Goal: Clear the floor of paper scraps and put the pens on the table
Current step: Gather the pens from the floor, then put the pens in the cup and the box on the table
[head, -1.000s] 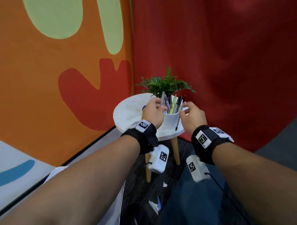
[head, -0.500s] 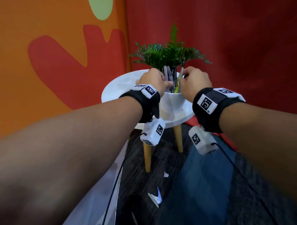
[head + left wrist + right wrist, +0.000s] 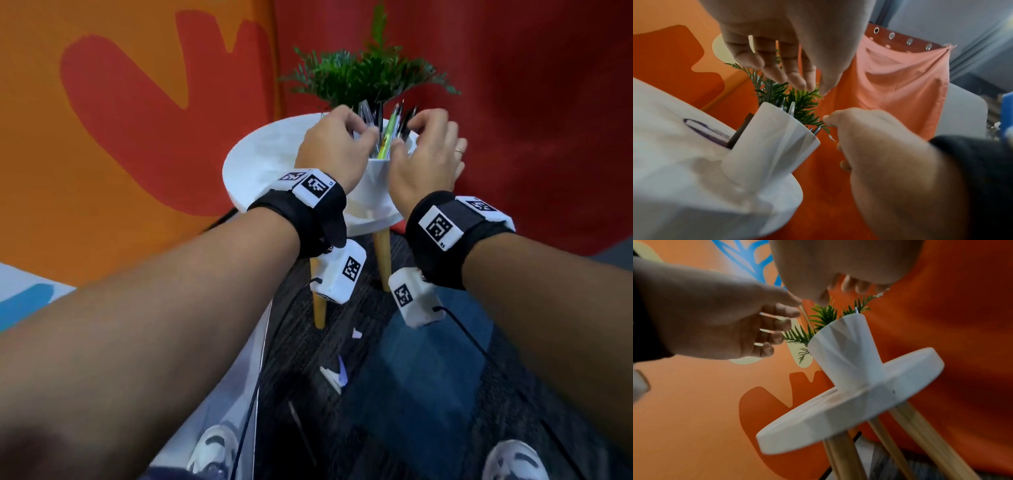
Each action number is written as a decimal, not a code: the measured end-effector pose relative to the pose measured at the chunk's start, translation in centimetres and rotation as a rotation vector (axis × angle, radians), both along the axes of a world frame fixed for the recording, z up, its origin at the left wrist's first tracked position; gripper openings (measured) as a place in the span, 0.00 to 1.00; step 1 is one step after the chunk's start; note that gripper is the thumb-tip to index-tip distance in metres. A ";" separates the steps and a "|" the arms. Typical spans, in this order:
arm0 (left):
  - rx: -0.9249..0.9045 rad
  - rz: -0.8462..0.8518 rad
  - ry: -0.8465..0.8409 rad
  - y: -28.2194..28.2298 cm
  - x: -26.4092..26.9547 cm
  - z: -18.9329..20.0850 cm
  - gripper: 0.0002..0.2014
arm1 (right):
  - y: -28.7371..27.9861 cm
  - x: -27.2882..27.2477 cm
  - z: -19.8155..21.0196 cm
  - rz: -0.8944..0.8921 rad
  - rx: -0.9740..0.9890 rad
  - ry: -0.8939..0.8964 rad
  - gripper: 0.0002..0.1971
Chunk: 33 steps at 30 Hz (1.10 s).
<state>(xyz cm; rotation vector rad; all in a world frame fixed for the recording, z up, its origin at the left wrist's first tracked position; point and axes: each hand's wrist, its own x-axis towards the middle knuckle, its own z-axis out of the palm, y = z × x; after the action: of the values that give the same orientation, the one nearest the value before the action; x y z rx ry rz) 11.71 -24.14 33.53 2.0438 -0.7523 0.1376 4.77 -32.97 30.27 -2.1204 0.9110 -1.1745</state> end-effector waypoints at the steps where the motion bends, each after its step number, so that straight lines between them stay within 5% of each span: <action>1: -0.031 0.008 0.009 0.8 -1.2 -0.4 0.10 | 0.7 -0.7 -0.8 -0.024 0.027 -0.038 0.12; 8: 0.014 0.040 0.172 7.0 -6.1 -10.9 0.16 | 6.0 -5.8 -11.8 -0.104 0.322 0.031 0.10; 19: 0.572 0.184 0.771 16.3 -7.4 -32.1 0.16 | 9.3 -9.6 -29.4 0.253 0.645 0.868 0.08; 26: 0.588 0.318 1.079 19.9 -8.2 -42.7 0.21 | 10.8 -9.3 -35.6 0.396 0.716 1.189 0.16; 33: 0.661 0.365 1.089 20.1 -8.1 -44.2 0.18 | 11.7 -7.3 -39.5 0.397 0.670 1.191 0.31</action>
<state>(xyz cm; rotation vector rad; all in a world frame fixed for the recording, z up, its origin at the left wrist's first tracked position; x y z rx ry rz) 3.56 -4.08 -10.68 2.3827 0.3151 -1.0638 -2.48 -21.30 -9.22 -2.1129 1.0289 0.6591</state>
